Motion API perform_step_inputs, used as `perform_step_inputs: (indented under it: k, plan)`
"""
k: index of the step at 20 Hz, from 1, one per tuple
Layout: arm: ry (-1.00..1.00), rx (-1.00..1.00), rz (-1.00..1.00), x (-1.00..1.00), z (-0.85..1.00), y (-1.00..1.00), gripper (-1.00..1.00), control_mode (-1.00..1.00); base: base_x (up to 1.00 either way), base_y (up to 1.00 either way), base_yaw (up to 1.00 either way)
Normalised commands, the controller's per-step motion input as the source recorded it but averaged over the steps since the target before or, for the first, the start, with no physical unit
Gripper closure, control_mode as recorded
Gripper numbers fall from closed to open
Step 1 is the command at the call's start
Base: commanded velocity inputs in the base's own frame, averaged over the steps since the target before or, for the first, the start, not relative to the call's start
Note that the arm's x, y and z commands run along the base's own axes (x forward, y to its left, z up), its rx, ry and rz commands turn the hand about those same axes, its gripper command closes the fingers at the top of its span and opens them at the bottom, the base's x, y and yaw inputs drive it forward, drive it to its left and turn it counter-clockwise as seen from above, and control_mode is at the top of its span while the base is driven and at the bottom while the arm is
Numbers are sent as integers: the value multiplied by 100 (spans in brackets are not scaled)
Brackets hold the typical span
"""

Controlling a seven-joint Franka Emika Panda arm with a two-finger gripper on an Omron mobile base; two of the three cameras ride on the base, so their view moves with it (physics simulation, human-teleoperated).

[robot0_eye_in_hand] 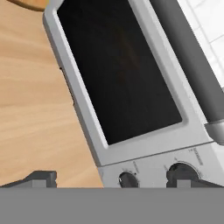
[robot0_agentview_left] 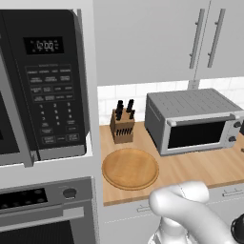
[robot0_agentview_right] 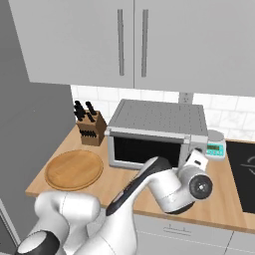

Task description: Pick up the kebab skewer and baguette bread, and place them inside the toaster oven. Close the toaster oven door and start by setting the timer.

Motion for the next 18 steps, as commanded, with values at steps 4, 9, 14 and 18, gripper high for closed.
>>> perform_step_inputs:
  k: [4,9,14,18]
  plan:
    - [-20,0,2,26,-8,-22,-100,-100,0,0,0]
    - [-19,-4,0,28,-22,-6,-100,-100,0,0,0]
    - [-20,-7,0,34,-32,-5,-100,-100,0,0,0]
    - [-13,-9,0,42,-22,-19,-100,-100,0,0,0]
